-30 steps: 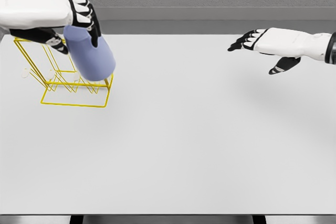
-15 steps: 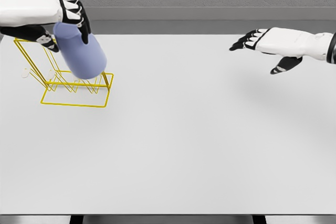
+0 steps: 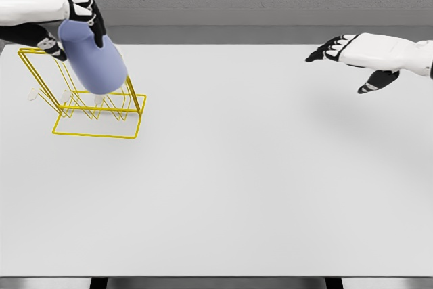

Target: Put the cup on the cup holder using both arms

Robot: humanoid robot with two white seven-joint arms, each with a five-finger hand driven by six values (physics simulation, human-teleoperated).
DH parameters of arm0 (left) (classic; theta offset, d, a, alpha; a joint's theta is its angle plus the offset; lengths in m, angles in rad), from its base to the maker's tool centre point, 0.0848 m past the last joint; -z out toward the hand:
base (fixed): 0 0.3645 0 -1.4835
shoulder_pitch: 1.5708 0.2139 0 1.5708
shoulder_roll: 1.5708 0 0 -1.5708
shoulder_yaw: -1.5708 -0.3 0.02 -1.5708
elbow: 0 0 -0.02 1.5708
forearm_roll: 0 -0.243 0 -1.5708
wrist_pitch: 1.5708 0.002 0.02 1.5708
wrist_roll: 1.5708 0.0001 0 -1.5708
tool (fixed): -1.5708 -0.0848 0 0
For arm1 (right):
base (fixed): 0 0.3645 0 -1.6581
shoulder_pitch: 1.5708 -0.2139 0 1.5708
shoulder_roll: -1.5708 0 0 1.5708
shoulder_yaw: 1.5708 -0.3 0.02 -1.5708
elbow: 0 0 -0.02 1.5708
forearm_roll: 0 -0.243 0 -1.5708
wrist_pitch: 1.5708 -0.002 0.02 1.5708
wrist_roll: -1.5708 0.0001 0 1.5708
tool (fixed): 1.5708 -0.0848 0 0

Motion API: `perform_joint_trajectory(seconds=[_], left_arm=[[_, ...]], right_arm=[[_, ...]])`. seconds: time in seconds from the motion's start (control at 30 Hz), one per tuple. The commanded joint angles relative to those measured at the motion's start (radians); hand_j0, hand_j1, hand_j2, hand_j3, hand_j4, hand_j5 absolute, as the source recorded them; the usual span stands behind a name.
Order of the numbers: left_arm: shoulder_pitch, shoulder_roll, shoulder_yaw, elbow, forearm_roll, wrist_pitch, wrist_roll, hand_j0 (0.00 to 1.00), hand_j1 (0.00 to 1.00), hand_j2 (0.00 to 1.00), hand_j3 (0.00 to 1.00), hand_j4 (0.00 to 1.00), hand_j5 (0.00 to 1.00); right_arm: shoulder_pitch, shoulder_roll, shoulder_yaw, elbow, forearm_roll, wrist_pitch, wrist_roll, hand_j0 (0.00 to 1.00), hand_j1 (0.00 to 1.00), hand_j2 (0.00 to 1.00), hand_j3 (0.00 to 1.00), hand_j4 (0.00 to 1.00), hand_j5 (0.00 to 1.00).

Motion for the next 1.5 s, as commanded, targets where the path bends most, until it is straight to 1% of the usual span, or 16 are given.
perform_joint_trajectory(seconds=[0.0,0.23,0.27,0.5,0.7,0.8,1.37,1.43,1.47], left_arm=[[-0.001,0.004,0.001,0.016,0.004,0.002,0.000,0.49,0.49,0.49,0.49,0.49,0.49],[0.002,0.005,-0.001,0.039,0.003,0.002,0.000,0.50,0.50,0.50,0.50,0.50,0.50],[0.002,0.016,-0.001,0.039,0.003,0.002,0.000,0.50,0.50,0.50,0.50,0.50,0.50],[0.003,0.014,-0.004,0.081,0.001,0.002,0.000,0.50,0.50,0.50,0.50,0.50,0.50],[0.003,0.014,-0.007,0.082,0.000,0.002,0.000,0.50,0.50,0.50,0.50,0.50,0.50],[0.023,0.011,-0.002,0.092,-0.005,0.002,0.000,0.50,0.50,0.50,0.50,0.50,0.50],[0.043,0.004,-0.001,0.096,-0.025,0.002,0.000,0.50,0.50,0.50,0.50,0.50,0.50],[0.043,0.005,-0.001,0.095,-0.023,0.002,0.000,0.51,0.51,0.51,0.51,0.51,0.51],[0.045,0.008,0.001,0.093,-0.023,0.002,0.000,0.53,0.53,0.53,0.53,0.53,0.53]], right_arm=[[0.000,-0.001,0.000,0.008,-0.005,0.002,0.000,1.00,1.00,1.00,1.00,1.00,1.00],[0.000,-0.001,-0.002,0.009,-0.005,0.002,0.000,1.00,1.00,1.00,1.00,1.00,1.00],[0.000,-0.001,-0.002,0.008,-0.005,0.002,0.000,1.00,1.00,1.00,1.00,1.00,1.00],[0.000,0.001,-0.002,0.008,-0.005,0.002,0.000,1.00,1.00,1.00,1.00,1.00,1.00],[0.000,0.001,0.000,0.008,-0.005,0.002,0.000,1.00,1.00,1.00,1.00,1.00,1.00],[0.000,0.001,0.000,0.008,-0.005,0.002,0.000,1.00,1.00,1.00,1.00,1.00,1.00],[0.000,0.002,0.000,0.008,-0.005,0.002,0.000,1.00,1.00,1.00,1.00,1.00,1.00],[0.000,0.002,-0.002,0.008,-0.005,0.002,0.000,1.00,1.00,1.00,1.00,1.00,1.00],[0.002,0.002,0.000,0.008,-0.005,0.002,0.000,1.00,1.00,1.00,1.00,1.00,1.00]])
